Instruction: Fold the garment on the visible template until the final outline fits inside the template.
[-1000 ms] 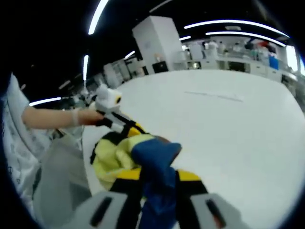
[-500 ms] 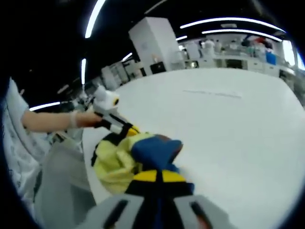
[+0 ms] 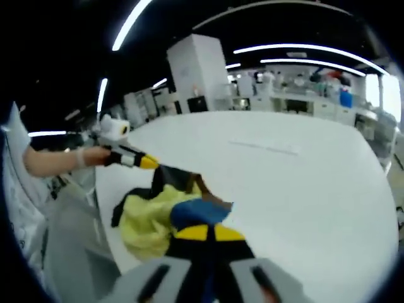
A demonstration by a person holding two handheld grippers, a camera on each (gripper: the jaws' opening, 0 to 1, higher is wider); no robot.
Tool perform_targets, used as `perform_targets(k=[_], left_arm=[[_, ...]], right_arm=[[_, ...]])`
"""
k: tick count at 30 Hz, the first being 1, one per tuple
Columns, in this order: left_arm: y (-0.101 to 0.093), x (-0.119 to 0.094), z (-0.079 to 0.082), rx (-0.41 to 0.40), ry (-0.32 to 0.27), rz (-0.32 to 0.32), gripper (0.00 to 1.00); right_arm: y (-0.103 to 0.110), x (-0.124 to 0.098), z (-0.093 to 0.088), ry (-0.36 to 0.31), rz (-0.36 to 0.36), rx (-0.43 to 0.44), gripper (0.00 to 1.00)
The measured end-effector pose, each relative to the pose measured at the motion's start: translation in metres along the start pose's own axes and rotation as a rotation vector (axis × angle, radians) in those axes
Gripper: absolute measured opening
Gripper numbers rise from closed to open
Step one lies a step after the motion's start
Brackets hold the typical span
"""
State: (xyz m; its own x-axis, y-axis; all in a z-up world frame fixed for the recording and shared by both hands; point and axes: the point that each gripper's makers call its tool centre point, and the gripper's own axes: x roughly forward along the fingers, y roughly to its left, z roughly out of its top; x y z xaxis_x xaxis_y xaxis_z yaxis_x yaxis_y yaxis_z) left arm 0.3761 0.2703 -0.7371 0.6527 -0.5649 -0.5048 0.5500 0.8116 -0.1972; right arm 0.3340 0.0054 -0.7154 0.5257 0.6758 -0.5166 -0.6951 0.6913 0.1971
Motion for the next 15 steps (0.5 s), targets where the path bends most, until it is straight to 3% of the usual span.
perform_targets(k=[8, 15], left_arm=[[0.008, -0.060, 0.034, -0.001, -0.144, 0.073, 0.00], [0.013, -0.097, 0.063, 0.031, -0.219, 0.110, 0.00]], right_arm=[[0.001, -0.013, 0.026, -0.045, -0.028, -0.038, 0.00], [0.011, -0.019, 0.057, -0.073, -0.016, -0.106, 0.00]])
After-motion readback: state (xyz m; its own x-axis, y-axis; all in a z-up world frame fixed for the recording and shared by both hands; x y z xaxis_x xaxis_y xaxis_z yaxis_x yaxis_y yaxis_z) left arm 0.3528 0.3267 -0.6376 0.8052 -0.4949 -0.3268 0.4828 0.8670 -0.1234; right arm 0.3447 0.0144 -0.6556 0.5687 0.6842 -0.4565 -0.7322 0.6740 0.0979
